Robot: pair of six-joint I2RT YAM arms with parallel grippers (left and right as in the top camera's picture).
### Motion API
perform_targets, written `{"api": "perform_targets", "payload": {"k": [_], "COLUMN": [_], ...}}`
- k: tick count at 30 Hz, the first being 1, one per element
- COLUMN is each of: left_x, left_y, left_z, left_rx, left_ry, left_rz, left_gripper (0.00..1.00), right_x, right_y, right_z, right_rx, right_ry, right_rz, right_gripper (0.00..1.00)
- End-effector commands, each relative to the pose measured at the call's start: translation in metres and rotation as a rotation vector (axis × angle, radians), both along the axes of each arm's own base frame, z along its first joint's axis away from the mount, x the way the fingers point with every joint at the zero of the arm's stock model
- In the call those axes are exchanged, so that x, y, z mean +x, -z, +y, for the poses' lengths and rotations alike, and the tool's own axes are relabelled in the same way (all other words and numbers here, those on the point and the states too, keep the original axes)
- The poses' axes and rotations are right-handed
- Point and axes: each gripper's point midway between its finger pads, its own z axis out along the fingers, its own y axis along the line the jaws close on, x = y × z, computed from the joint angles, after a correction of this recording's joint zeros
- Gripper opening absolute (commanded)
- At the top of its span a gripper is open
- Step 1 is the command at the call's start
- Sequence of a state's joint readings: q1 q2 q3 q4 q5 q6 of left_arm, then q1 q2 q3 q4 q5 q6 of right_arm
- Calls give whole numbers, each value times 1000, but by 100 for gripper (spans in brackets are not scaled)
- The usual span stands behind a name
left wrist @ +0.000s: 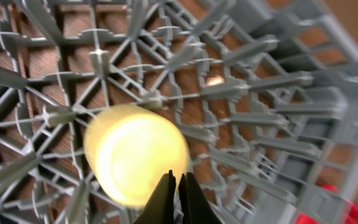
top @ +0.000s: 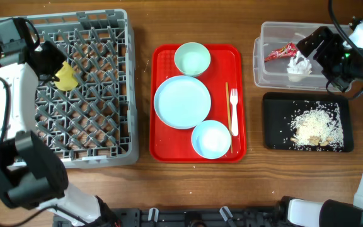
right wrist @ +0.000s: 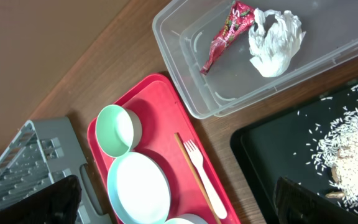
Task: Sort waste into correct bins and load items into the dishwasher rack
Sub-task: 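Open the left gripper and raise it off the yellow cup, then move the left gripper back to the light-green cup on the tray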
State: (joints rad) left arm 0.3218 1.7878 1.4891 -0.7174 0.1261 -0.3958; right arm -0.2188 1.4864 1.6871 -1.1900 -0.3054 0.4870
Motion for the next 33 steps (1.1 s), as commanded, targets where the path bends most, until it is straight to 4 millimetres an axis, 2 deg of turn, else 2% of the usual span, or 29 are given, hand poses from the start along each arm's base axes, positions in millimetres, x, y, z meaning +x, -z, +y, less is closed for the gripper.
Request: {"api": "perform_targets", "payload": {"k": [1, 2, 3, 4, 5, 8, 10, 13, 16, 17, 20, 21, 22, 23, 24, 26, 29, 31, 33], "left_x": [-10, -15, -20, -25, -30, -41, -50, -51, -54, -55, -58, -56, -52, -44, -36, -22, -4, 4, 11], "left_y": [-65, -86, -102, -114, -130, -145, -141, -120, -96, -89, -76, -74, -73, -73, -76, -86, -87, -69, -40], "left_z": [-34, -59, -80, -96, -118, -159, -209, -259, -292, -304, -325, -331, -336, -341, -348, -364, -385, -398, -412], "left_rx": [-99, -195, -280, -348, -446, -618, -624, -438, -197, -108, 26, 60, 84, 106, 119, 145, 172, 188, 254], "left_ry": [96, 178, 251, 310, 380, 475, 603, 670, 679, 685, 722, 748, 756, 754, 752, 799, 849, 884, 978], "left_rz": [-160, -216, -257, -290, -325, -318, -270, -211, -163, -149, -92, -83, -88, -113, -157, -251, -341, -338, -323], "left_gripper": [6, 10, 33, 79, 100, 100, 100, 99, 97, 93, 64, 64, 74, 89, 94, 92, 99, 100, 100], "right_x": [1, 1, 1, 1, 1, 1, 1, 1, 1, 1, 1, 1, 1, 1, 1, 1, 1, 1, 1], "right_y": [2, 2, 2, 2, 2, 2, 2, 2, 2, 2, 2, 2, 2, 2, 2, 2, 2, 2, 2], "right_z": [-2, -2, -2, -2, -2, -2, -2, -2, -2, -2, -2, -2, -2, -2, -2, -2, -2, -2, -2], "right_rx": [-17, -17, -17, -17, -17, -17, -17, -17, -17, -17, -17, -17, -17, -17, -17, -17, -17, -17, -17], "right_ry": [-5, -5, -5, -5, -5, -5, -5, -5, -5, -5, -5, -5, -5, -5, -5, -5, -5, -5, -5], "right_rz": [5, 5, 5, 5, 5, 5, 5, 5, 5, 5, 5, 5, 5, 5, 5, 5, 5, 5, 5], "right_gripper": [100, 100, 100, 100, 100, 100, 100, 100, 100, 100, 99, 100, 100, 100, 100, 100, 100, 100, 100]}}
